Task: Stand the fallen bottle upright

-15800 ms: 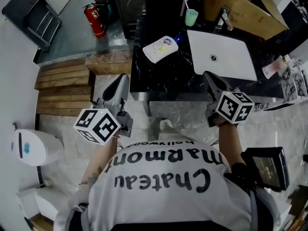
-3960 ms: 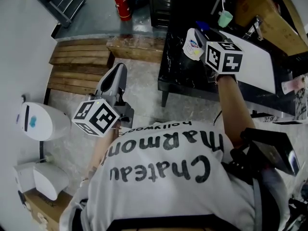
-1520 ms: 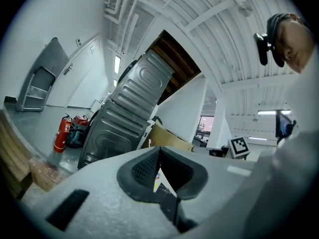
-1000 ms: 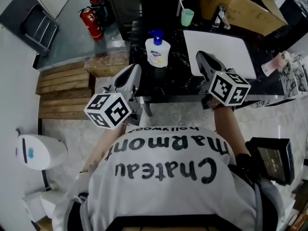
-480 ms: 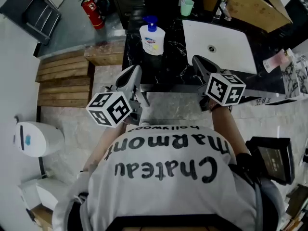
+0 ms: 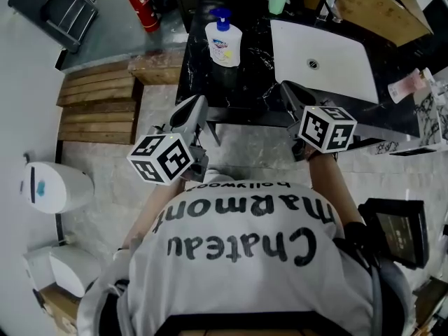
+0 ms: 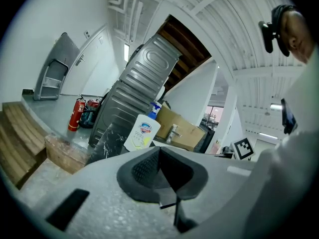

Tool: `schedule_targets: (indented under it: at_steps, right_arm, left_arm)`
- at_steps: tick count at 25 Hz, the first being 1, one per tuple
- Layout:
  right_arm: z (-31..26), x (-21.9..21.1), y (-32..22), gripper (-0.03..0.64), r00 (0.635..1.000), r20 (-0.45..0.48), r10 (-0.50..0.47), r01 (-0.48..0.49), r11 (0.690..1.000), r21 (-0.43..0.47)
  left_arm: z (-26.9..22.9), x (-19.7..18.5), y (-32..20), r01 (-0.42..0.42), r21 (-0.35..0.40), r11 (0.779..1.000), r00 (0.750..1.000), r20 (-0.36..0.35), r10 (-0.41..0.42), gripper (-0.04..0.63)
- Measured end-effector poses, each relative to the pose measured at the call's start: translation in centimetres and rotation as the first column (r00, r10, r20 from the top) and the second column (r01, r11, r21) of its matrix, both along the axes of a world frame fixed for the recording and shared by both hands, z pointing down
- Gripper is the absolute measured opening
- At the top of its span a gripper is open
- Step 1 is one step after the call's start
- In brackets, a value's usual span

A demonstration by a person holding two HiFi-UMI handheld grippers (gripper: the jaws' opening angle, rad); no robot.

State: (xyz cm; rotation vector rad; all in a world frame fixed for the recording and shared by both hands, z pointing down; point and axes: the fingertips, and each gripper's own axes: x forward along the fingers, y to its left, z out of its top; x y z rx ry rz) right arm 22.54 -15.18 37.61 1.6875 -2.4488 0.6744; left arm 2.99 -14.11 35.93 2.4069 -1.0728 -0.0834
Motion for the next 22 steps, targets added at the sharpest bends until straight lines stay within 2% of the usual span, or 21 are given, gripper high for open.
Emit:
schedule_targets:
  at_steps: [22]
  right_arm:
    - [0.6, -0.6, 1.7, 0.012, 1.0, -0.018, 0.014, -0.014, 1.0, -0.006]
  left_arm:
    - [-0.2, -1.1, 1.5, 0.001, 0.015, 1.0, 1.0, -0.007, -0.001, 0.015]
